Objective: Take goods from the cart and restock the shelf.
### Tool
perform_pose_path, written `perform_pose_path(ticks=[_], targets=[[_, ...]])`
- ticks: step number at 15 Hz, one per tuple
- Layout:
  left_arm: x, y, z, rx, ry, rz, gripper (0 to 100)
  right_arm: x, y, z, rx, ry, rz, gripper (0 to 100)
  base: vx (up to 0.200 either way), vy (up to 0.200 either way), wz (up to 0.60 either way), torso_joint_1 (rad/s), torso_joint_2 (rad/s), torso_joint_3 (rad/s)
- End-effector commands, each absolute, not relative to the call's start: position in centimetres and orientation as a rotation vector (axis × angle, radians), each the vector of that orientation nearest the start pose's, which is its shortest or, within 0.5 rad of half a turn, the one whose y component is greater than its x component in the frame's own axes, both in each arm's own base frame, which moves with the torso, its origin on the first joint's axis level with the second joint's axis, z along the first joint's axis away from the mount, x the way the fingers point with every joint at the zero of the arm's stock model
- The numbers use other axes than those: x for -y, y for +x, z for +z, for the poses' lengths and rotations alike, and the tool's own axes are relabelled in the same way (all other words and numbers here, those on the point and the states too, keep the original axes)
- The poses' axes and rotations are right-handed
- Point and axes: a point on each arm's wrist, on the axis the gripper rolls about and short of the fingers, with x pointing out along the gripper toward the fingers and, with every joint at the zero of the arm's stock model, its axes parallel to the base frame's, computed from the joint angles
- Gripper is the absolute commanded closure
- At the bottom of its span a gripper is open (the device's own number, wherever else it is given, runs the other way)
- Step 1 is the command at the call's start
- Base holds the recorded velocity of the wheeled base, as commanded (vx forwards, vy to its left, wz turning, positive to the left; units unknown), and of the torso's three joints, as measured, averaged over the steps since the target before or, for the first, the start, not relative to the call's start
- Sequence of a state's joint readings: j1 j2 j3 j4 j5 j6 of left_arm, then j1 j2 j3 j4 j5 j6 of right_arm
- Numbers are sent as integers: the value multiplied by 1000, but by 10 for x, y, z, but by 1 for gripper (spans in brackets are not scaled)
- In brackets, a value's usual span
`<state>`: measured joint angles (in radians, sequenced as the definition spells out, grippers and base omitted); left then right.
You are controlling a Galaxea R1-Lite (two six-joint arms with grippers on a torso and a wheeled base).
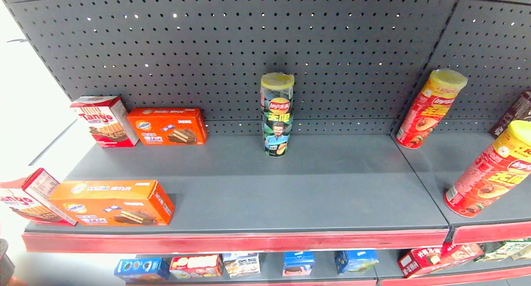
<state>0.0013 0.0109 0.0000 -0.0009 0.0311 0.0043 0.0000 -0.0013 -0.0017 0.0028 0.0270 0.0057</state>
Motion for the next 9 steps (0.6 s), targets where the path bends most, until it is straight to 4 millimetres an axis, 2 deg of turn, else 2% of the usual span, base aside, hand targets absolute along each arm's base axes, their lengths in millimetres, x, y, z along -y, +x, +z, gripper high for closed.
perform_pose_path(ticks=[1,7,9], targets=[[-1,-22,76,-12,0,32,0,-1,-23,76,0,6,28,0,0,0,0,0,0,0],[-1,-22,76,-9,-4,34,0,-1,-23,76,-2,6,28,0,0,0,0,0,0,0],[-1,-22,76,-11,-4,34,0,-1,-23,76,-2,6,28,0,0,0,600,5,2,0]])
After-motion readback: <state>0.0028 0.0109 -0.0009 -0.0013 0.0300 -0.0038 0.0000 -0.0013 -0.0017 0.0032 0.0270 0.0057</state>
